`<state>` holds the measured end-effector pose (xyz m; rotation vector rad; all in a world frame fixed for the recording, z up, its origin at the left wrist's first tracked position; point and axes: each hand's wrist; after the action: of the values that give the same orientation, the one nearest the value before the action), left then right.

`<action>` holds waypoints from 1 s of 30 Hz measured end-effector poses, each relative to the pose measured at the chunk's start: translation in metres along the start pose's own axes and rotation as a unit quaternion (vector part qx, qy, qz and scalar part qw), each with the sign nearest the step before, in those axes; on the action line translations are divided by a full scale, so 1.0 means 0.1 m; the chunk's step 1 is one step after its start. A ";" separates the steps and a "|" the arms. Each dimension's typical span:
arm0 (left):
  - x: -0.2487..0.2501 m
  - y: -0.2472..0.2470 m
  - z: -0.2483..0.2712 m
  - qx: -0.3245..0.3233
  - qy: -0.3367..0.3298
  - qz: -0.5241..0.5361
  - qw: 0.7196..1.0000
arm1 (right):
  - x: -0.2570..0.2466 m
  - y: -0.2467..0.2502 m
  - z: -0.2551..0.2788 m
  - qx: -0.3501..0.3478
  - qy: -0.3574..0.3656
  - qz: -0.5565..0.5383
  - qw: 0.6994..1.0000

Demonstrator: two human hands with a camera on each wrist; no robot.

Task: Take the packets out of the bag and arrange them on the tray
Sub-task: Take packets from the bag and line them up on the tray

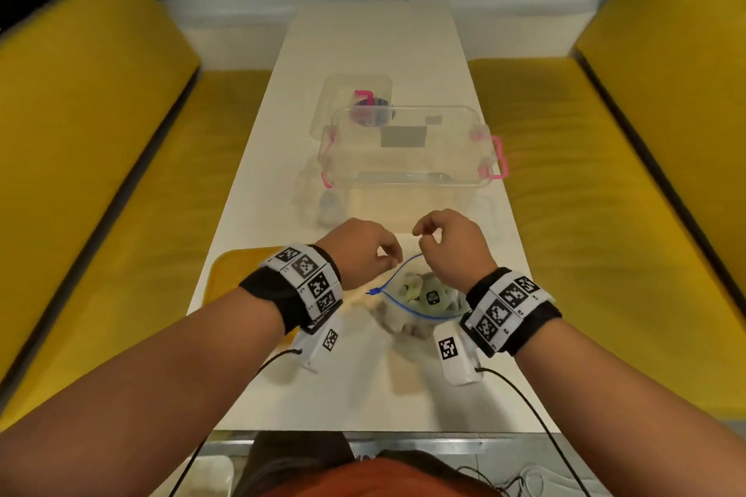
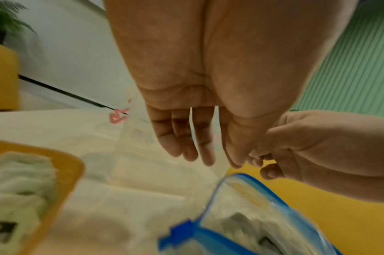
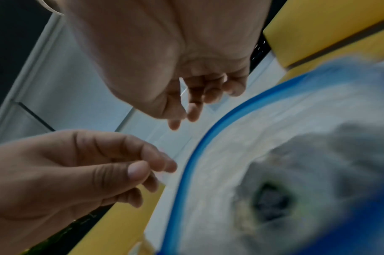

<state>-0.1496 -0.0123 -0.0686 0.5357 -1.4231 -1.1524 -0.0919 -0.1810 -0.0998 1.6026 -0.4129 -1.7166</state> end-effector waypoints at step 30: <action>0.21 -0.70 -0.30 0.051 0.102 0.042 0.993 | 1.25 0.08 0.33 -0.250 -0.089 -0.008 0.964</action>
<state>-0.1468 -0.0693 -0.1239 0.6405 -1.3195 -0.9338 -0.1140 -0.2820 -0.1786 1.0954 -0.0391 -1.8033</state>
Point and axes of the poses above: each hand's wrist, its own z-axis away from the middle knuckle, its own y-axis out of the back of the hand, x = y × z, and after that the axes turned 12 degrees about -y, right-handed
